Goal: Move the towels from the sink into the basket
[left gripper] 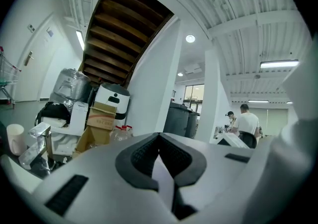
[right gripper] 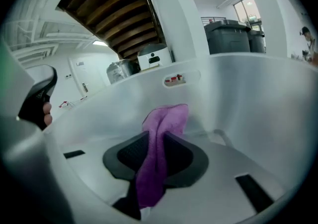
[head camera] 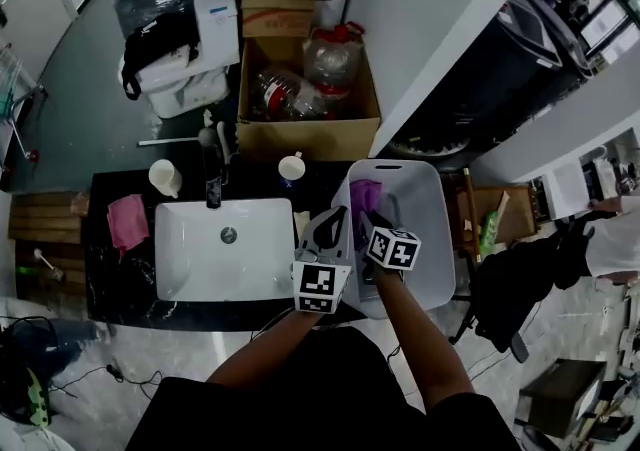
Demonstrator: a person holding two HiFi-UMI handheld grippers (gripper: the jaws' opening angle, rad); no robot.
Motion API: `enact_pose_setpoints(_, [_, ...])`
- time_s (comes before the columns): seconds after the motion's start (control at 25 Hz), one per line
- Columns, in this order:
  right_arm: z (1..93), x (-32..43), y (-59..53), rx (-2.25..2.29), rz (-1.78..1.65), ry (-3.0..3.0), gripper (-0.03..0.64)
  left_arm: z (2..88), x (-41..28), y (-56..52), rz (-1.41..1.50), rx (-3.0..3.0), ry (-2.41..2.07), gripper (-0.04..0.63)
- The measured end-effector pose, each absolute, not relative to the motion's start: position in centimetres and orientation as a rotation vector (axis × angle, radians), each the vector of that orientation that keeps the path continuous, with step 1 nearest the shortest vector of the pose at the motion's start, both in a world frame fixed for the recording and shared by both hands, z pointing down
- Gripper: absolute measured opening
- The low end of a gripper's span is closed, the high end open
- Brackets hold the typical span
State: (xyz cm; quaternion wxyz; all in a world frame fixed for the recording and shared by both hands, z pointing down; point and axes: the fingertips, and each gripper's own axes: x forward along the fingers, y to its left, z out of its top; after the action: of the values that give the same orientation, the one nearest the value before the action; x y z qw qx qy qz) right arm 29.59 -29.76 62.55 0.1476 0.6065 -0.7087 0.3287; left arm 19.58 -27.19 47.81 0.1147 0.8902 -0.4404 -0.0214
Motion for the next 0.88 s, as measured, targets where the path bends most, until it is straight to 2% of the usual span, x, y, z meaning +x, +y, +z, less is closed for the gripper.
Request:
enact_pose_setpoints(0.2, [65.6,30.4,-30.4,1.724,1.089,-1.997,0.112,47.9,19.6,-27.3,-0.046,2.611,-1.309,0.012])
enact_pose_setpoints(0.88, [72.2,29.6,-31.2,1.553,1.072,-1.931,0.115,47.3,20.9,-29.2,0.011,2.547,-1.463,0.012])
